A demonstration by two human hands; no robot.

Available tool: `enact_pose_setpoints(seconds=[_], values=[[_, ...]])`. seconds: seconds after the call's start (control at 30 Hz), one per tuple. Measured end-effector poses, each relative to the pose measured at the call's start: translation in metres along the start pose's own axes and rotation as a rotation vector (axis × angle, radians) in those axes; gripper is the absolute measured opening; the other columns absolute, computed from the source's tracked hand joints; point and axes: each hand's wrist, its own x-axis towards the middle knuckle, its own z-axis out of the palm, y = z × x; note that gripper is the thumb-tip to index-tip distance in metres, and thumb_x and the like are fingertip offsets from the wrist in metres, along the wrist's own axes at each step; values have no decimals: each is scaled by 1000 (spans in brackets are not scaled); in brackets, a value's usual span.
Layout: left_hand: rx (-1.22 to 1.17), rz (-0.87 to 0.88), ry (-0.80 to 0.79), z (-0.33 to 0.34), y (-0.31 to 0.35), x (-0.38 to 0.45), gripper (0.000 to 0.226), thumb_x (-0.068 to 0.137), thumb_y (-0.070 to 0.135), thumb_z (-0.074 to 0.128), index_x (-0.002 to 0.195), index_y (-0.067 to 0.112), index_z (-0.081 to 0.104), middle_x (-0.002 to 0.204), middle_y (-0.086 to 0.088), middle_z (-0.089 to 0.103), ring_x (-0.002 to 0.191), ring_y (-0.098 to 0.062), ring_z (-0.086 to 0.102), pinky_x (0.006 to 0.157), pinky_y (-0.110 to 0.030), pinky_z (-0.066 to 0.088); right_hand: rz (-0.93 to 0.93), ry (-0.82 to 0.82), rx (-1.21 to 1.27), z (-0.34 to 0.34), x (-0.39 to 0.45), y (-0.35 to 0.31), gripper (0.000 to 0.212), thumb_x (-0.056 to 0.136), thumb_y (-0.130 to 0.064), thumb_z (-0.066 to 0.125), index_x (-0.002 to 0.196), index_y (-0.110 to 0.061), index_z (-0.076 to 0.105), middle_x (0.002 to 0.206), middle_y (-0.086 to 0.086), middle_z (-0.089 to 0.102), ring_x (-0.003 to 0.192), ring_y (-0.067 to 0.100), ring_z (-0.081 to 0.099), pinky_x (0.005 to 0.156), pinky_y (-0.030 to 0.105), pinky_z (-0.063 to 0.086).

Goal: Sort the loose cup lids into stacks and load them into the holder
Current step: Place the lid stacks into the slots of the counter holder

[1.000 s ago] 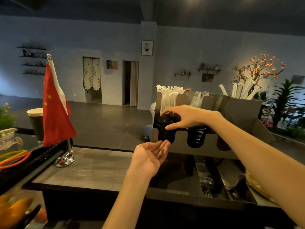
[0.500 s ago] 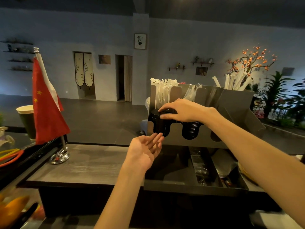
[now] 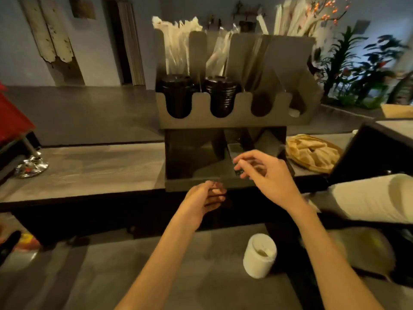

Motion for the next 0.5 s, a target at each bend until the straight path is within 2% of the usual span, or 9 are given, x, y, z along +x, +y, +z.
enact_pose_setpoints(seconds=[0.07,0.13,0.23,0.33,0.43,0.5], values=[[135,-41,-3,-1,-44,19,24,106,24,49,98,13,69,85,-4,75,79,-17,69,71,-29,52,149,46,-14,7,-35,46,14,100,-27,66,111,-23,73,97,-12,76,90,4,72,81,22,59],[208,-91,-1,3,-89,34,17,103,21,54,97,14,68,84,-3,72,73,-16,67,64,-26,48,346,79,-39,16,-70,93,23,95,-35,72,116,-24,70,107,-14,72,100,7,70,82,22,58],[273,-172,-31,14,-145,51,12,102,15,55,95,13,66,83,-4,66,70,-16,62,62,-26,47,619,23,-35,30,-116,148,61,84,-46,81,136,-26,57,134,-8,56,126,16,56,96,32,53],[271,-247,-43,26,-183,63,16,104,19,54,92,16,64,95,-6,66,82,-21,62,73,-34,54,713,-54,-15,47,-149,185,98,71,-43,93,152,-27,41,149,0,42,138,21,44,106,34,44],[274,-261,-20,30,-207,73,26,105,35,53,116,13,61,122,-7,65,105,-25,62,92,-42,57,727,-101,9,64,-167,210,112,65,-29,98,156,-27,33,154,2,38,143,21,38,111,32,39],[247,-289,-12,31,-220,79,39,104,38,53,133,11,54,133,-8,60,110,-26,60,94,-44,57,726,-97,50,72,-175,223,114,64,-21,98,156,-29,30,152,0,41,143,19,38,110,30,38]])
